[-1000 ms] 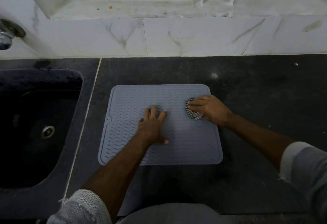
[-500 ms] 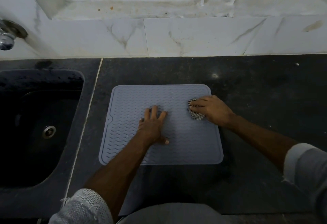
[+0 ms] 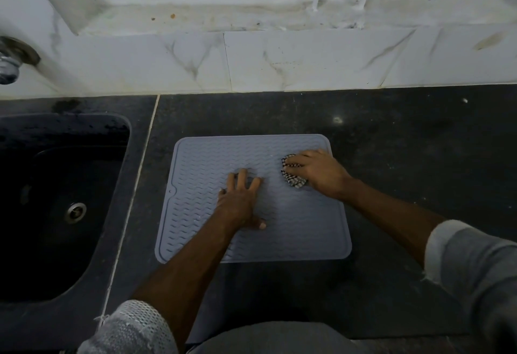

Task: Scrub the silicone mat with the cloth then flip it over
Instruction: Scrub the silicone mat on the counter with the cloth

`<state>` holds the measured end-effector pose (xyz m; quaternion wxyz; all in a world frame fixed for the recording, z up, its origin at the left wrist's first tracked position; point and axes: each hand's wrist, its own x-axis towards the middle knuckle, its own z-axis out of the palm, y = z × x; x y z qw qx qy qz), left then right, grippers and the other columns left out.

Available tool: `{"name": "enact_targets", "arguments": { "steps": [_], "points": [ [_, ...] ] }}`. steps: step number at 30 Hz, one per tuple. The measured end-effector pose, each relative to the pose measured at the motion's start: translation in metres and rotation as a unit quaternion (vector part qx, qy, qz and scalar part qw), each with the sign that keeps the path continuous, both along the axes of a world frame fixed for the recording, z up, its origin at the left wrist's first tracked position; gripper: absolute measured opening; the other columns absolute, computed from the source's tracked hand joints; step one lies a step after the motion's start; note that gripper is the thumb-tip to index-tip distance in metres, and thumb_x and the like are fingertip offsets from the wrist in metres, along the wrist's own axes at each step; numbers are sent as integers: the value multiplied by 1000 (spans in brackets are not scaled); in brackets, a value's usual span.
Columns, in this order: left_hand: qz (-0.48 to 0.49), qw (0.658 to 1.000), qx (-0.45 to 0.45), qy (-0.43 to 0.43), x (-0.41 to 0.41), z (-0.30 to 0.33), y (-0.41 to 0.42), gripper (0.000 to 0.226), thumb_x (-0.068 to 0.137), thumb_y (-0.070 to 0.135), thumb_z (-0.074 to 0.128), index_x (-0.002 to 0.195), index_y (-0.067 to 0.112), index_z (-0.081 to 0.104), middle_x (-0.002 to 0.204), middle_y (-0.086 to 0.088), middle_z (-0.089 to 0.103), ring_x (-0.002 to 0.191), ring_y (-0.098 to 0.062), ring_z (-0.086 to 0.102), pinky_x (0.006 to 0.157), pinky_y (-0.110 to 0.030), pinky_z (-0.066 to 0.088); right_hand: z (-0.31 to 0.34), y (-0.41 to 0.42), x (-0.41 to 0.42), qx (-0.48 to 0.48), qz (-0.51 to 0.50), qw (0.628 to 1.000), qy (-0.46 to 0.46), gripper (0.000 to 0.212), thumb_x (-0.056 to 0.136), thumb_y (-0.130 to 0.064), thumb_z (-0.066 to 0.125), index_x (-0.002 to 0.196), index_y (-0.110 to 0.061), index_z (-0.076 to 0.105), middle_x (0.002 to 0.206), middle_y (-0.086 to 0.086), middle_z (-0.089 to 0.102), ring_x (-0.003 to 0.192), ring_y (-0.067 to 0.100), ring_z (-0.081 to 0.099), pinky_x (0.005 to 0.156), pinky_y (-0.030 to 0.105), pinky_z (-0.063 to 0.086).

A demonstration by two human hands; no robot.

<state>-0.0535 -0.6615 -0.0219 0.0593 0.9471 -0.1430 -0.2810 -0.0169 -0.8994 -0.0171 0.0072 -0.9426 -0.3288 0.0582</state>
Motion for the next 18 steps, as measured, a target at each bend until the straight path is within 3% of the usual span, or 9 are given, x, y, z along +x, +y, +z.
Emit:
{"name": "enact_targets", "arguments": {
  "steps": [4, 6, 9, 13, 18],
  "points": [
    [0, 1000, -2, 4, -1, 1, 1, 117, 68, 49, 80, 153, 28, 2, 158, -11, -19, 144, -39, -15, 113, -63, 13, 3, -40, -14, 14, 12, 999, -39, 57, 62, -6, 80, 116, -20, 65, 124, 7, 63, 110, 33, 60, 81, 44, 47],
    [0, 1000, -1, 8, -1, 2, 0, 117, 69, 49, 80, 153, 28, 1, 158, -11, -19, 144, -39, -16, 113, -62, 12, 6, -51, -14, 13, -1, 1000, -28, 55, 58, -6, 83, 109, -20, 68, 118, 6, 67, 105, 33, 63, 75, 42, 48],
    [-1, 1000, 2, 9, -2, 4, -1, 117, 69, 48, 80, 153, 28, 1, 158, -11, -19, 144, -40, -15, 114, -62, 12, 9, -39, -7, 48, -32, 998, -25, 46, 70, -10, 75, 114, -20, 66, 124, 6, 63, 114, 31, 57, 85, 43, 43],
    [3, 1000, 7, 14, -1, 6, -2, 117, 69, 48, 80, 153, 28, 1, 158, -10, -19, 144, -40, -15, 115, -62, 12, 0, 15, 5, 57, -22, 998, 4, 42, 88, -18, 59, 129, -21, 54, 141, 3, 49, 131, 27, 40, 109, 46, 29],
    [1, 1000, 0, 10, -2, 5, -1, 116, 69, 50, 79, 153, 28, 1, 158, -11, -20, 144, -40, -15, 115, -62, 12, -5, 8, -1, 23, 18, 1000, 1, 49, 86, -17, 62, 133, -22, 50, 145, 3, 44, 133, 29, 37, 108, 45, 26]
  ]
}}
